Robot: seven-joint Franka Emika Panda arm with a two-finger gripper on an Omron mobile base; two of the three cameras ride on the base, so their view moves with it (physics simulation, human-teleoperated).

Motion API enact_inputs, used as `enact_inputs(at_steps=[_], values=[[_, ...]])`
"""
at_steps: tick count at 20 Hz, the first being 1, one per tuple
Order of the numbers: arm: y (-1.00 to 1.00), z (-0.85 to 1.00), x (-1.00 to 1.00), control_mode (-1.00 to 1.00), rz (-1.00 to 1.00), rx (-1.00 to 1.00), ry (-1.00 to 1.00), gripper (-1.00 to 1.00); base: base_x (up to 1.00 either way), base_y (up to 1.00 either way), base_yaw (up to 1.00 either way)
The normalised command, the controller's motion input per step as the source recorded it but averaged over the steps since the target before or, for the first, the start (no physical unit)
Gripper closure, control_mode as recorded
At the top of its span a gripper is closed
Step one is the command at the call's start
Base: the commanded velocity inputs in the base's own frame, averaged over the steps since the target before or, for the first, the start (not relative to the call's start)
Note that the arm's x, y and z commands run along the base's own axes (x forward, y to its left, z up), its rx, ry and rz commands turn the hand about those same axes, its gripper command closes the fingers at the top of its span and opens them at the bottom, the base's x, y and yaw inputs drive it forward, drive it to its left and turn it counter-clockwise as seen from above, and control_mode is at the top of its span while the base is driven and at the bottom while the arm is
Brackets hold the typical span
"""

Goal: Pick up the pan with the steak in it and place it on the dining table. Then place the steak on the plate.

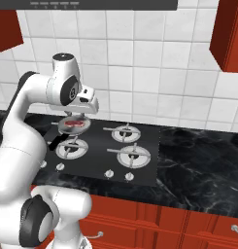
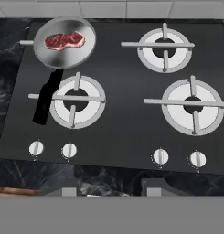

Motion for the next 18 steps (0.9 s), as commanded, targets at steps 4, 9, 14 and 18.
enact_inputs(at_steps=[4, 9, 14, 18], values=[[0.0, 0.0, 0.0, -1.0, 0.0, 0.0, 0.0, -1.0, 0.0, 0.0, 0.0], [0.0, 0.0, 0.0, -1.0, 0.0, 0.0, 0.0, -1.0, 0.0, 0.0, 0.0], [0.71, -0.14, 0.02, -1.0, 0.0, 0.0, 0.0, -1.0, 0.0, 0.0, 0.0], [0.99, -0.36, 0.16, -1.0, 0.0, 0.0, 0.0, -1.0, 0.0, 0.0, 0.0]])
